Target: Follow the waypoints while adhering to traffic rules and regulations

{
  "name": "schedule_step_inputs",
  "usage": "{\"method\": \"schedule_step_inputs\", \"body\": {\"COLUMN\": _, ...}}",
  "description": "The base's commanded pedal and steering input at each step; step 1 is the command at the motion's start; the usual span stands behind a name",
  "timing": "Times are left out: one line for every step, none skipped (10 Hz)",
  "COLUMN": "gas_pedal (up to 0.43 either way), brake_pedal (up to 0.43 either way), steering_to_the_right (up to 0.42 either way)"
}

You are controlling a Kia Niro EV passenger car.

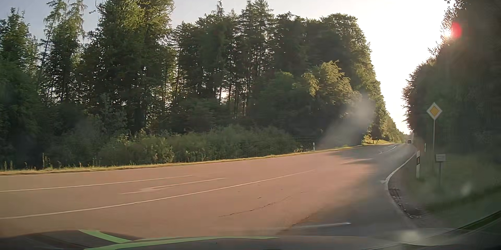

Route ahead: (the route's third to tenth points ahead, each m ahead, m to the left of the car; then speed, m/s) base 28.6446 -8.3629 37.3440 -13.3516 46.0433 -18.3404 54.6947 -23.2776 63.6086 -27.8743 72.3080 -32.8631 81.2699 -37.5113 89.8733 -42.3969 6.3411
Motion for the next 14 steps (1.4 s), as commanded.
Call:
{"method": "schedule_step_inputs", "body": {"gas_pedal": 0.13, "brake_pedal": 0.0, "steering_to_the_right": 0.177}}
{"method": "schedule_step_inputs", "body": {"gas_pedal": 0.13, "brake_pedal": 0.0, "steering_to_the_right": 0.177}}
{"method": "schedule_step_inputs", "body": {"gas_pedal": 0.138, "brake_pedal": 0.0, "steering_to_the_right": 0.177}}
{"method": "schedule_step_inputs", "body": {"gas_pedal": 0.138, "brake_pedal": 0.0, "steering_to_the_right": 0.175}}
{"method": "schedule_step_inputs", "body": {"gas_pedal": 0.138, "brake_pedal": 0.0, "steering_to_the_right": 0.169}}
{"method": "schedule_step_inputs", "body": {"gas_pedal": 0.157, "brake_pedal": 0.0, "steering_to_the_right": 0.159}}
{"method": "schedule_step_inputs", "body": {"gas_pedal": 0.189, "brake_pedal": 0.0, "steering_to_the_right": 0.15}}
{"method": "schedule_step_inputs", "body": {"gas_pedal": 0.189, "brake_pedal": 0.0, "steering_to_the_right": 0.144}}
{"method": "schedule_step_inputs", "body": {"gas_pedal": 0.189, "brake_pedal": 0.0, "steering_to_the_right": 0.144}}
{"method": "schedule_step_inputs", "body": {"gas_pedal": 0.189, "brake_pedal": 0.0, "steering_to_the_right": 0.144}}
{"method": "schedule_step_inputs", "body": {"gas_pedal": 0.189, "brake_pedal": 0.0, "steering_to_the_right": 0.144}}
{"method": "schedule_step_inputs", "body": {"gas_pedal": 0.197, "brake_pedal": 0.0, "steering_to_the_right": 0.145}}
{"method": "schedule_step_inputs", "body": {"gas_pedal": 0.197, "brake_pedal": 0.0, "steering_to_the_right": 0.144}}
{"method": "schedule_step_inputs", "body": {"gas_pedal": 0.209, "brake_pedal": 0.0, "steering_to_the_right": 0.143}}
